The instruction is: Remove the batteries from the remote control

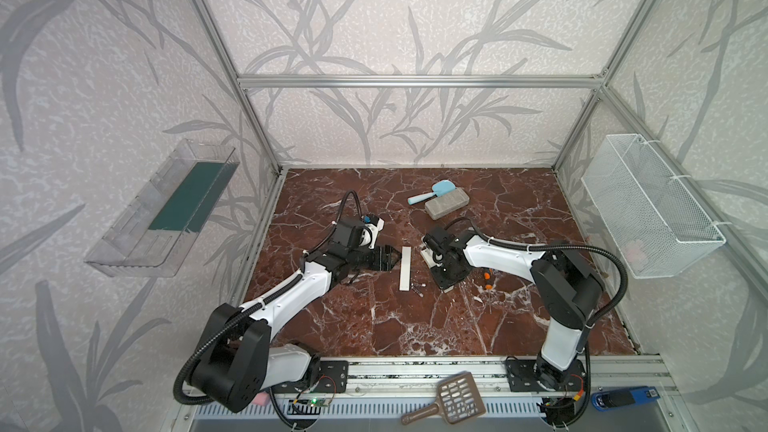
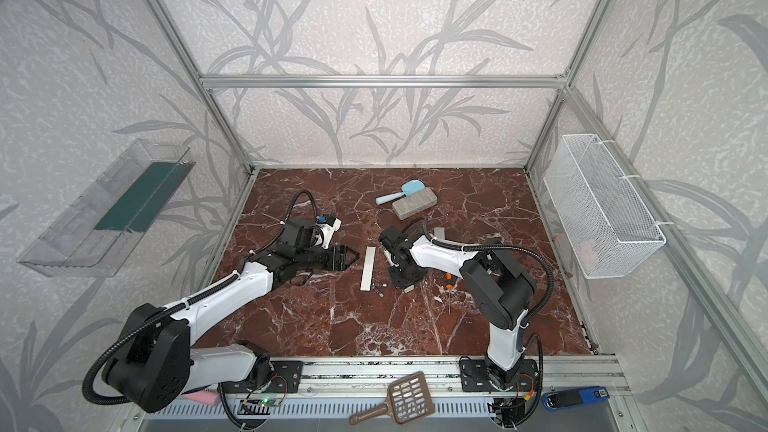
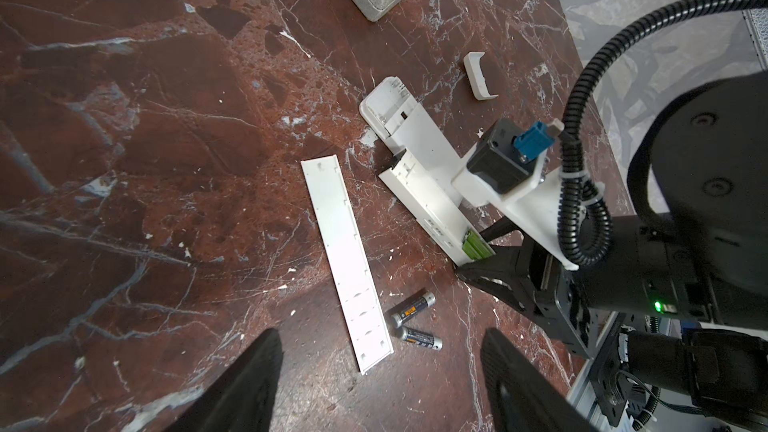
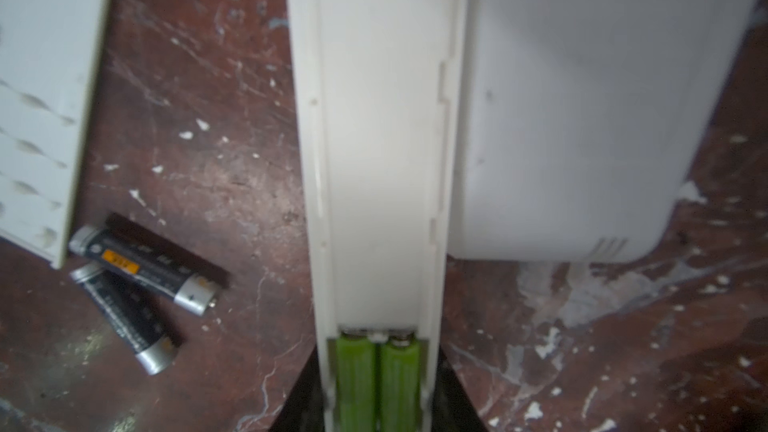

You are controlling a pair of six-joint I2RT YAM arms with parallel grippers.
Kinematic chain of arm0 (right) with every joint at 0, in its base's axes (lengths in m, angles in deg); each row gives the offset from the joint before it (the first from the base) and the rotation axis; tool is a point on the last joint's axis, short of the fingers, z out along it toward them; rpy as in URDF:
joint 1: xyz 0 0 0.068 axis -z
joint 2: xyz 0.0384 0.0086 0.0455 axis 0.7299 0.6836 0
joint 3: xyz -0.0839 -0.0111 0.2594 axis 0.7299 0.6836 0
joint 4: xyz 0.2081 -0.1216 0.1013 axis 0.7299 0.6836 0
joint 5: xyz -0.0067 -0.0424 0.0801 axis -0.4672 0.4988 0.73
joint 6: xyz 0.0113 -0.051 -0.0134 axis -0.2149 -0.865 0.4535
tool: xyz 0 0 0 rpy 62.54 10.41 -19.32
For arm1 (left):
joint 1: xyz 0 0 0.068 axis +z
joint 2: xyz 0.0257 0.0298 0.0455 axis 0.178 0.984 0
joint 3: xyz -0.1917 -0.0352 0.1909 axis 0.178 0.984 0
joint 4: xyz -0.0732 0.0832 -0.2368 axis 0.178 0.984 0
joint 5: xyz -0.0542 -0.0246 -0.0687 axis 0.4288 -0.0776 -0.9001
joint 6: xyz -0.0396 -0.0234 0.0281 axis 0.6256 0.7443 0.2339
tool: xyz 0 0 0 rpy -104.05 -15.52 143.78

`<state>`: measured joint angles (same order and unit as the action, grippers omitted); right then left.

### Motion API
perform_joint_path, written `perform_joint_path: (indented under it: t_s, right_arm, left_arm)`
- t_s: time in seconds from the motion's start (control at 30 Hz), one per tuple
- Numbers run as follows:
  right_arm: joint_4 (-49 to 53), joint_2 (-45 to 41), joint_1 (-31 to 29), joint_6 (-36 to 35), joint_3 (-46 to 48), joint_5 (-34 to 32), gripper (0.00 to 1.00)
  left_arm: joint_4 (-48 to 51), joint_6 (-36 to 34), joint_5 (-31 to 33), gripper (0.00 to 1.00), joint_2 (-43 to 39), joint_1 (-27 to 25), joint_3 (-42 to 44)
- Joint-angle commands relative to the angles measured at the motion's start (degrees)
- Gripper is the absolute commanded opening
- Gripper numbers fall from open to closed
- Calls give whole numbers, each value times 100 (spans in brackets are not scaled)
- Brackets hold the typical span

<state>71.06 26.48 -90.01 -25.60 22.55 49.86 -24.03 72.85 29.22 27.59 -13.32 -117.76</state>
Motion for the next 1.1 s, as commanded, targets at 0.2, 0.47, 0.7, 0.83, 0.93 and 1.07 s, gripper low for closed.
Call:
perform_joint_path:
  t_s: [0.2,0.47,0.7,0.83,0.93,1.07]
  right_arm:
    - [177,-1081,128,88,335,133,42]
    - [127,-2795,1209,227,1306,271,53]
    - [253,-2697,2429,240,1926,277,54]
    - [197,-2104,2564,178,1874,466,54]
    - [-28,-1689,2572,208,1869,622,53]
    - [-244,-1293,2573,230,1798,806,43]
  left_arm:
    - [130,-127,96,76,175,-18,-287]
    - [54,-80,-17,74,484,-125,-533]
    - [-87,-226,377,72,501,-799,-640]
    - [-212,-346,572,72,627,-1266,-698]
    - [-379,-304,586,73,769,-1462,-741]
    - [-483,-282,582,73,950,-1601,-837]
